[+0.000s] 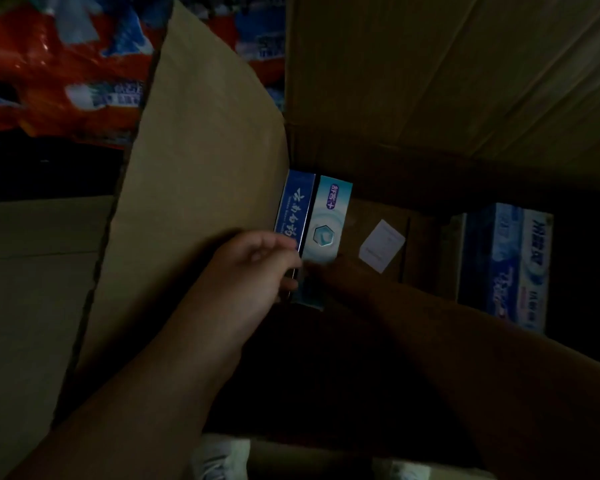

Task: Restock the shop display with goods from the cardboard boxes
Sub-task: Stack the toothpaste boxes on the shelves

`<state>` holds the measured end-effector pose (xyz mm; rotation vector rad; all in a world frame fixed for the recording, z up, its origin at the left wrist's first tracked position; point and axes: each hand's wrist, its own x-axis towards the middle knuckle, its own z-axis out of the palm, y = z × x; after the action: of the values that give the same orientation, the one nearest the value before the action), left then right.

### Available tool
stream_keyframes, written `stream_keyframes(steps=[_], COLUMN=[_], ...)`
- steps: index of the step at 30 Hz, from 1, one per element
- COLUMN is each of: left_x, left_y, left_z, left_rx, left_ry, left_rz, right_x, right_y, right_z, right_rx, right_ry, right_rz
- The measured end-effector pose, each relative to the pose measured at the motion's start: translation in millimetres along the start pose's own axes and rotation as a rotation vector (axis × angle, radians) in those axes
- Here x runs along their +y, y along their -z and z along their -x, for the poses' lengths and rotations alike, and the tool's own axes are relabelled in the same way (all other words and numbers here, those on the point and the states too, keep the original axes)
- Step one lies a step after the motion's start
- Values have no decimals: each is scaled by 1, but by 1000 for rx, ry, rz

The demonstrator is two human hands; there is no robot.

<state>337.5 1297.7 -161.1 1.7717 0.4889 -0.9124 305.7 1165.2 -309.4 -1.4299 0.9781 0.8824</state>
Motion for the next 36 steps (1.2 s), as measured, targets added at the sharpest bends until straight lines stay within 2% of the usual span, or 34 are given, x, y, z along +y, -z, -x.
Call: stream_keyframes(steps=[3, 13, 19, 22, 26, 30, 36], left_x=[6, -1, -13, -16, -22, -25, -38], left_y=[2, -11, -12, -7, 1, -5, -9], left_z=[-8, -5, 0, 10, 15, 3, -13], left_rx=[34, -27, -46, -35, -38, -138, -153], left_ry=[7, 3, 55, 65, 49, 94, 84], left_rz=[28, -73, -99, -98, -232, -334, -101], right_x=[-6, 5, 16, 13, 26, 52, 52], right_y=[0, -3, -9, -4, 3, 1, 15], right_z=[0, 16, 23, 41, 85, 121, 127], right_rx=[24, 26, 36, -36, -191, -256, -340], right_ry=[2, 4, 32, 0, -70, -41, 75], right_rz=[-56, 3, -131, -233, -522, -549, -414])
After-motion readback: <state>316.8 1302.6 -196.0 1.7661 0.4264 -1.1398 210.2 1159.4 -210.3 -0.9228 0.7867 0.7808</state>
